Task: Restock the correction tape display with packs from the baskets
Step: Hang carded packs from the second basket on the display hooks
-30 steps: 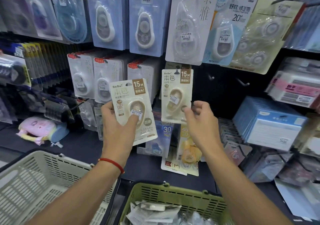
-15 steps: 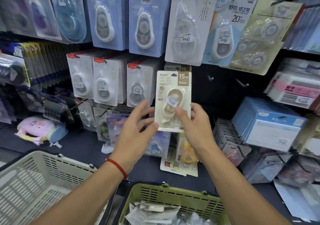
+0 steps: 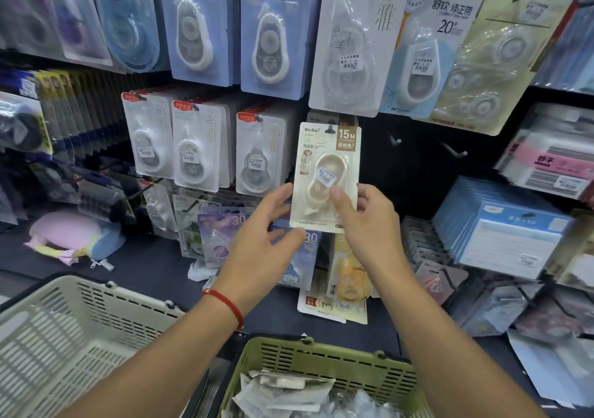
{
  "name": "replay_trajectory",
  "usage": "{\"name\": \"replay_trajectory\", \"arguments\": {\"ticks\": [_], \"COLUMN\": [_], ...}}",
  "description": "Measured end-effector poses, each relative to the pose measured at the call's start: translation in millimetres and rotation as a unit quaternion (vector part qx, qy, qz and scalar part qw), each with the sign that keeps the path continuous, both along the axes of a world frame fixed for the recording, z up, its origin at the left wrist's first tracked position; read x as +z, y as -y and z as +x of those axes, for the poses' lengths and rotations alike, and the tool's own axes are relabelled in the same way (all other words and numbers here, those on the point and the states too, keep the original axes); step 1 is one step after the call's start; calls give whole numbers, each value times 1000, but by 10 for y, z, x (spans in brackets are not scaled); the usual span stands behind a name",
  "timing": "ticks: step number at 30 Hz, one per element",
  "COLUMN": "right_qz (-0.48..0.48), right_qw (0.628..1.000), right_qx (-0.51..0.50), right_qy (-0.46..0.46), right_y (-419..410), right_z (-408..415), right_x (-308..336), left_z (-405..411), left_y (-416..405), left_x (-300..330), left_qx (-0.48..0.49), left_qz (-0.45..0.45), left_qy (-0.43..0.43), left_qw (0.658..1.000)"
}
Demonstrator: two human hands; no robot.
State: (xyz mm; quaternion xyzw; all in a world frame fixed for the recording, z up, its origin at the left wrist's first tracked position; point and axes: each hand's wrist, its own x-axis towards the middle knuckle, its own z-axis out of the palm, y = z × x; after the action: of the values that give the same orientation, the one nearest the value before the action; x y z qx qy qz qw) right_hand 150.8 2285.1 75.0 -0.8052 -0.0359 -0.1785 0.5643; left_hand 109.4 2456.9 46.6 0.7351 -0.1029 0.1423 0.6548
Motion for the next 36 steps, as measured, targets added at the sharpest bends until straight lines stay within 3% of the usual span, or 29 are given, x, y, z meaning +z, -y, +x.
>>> {"name": "replay_trajectory", "arguments": {"ticks": [2, 4, 7, 11, 17, 20, 24, 27, 34, 36], "right_qz": [-165, -293, -378, -508, -580, -579, -630, -622, -471, -462], "right_qw": [985, 951, 911, 846, 805, 809, 772, 778, 881, 886], "right_qx": [-50, -84, -13, 19, -67, -62, -58, -61, 5, 36], "right_qy": [-10, 61, 166, 159, 109, 77, 61, 61, 40, -7], "right_y": [42, 60, 21, -95, -167, -153, -150, -172, 175, 366], "right_z": [27, 22, 125, 540, 1014, 1202, 1317, 1272, 616, 272], "right_x": [-115, -216, -256, -218, -214, -211, -299, -360, -525, -684], "left_z": [67, 158, 284, 452, 623, 680, 723, 709, 512, 389], "left_y": [-27, -54, -84, -187, -246, -250, -248, -224, -256, -294], "left_x": [-22, -34, -32, -52, -113, -155, -172, -180, -364, -514], "left_qx": [67, 123, 143, 132, 132, 122, 121, 131, 94, 42], "left_qz": [100, 164, 246, 311, 333, 342, 350, 358, 424, 479], "left_qy": [2, 19, 42, 72, 74, 68, 61, 65, 74, 60], "left_qw": [993, 979, 958, 938, 931, 929, 927, 922, 898, 875]}}
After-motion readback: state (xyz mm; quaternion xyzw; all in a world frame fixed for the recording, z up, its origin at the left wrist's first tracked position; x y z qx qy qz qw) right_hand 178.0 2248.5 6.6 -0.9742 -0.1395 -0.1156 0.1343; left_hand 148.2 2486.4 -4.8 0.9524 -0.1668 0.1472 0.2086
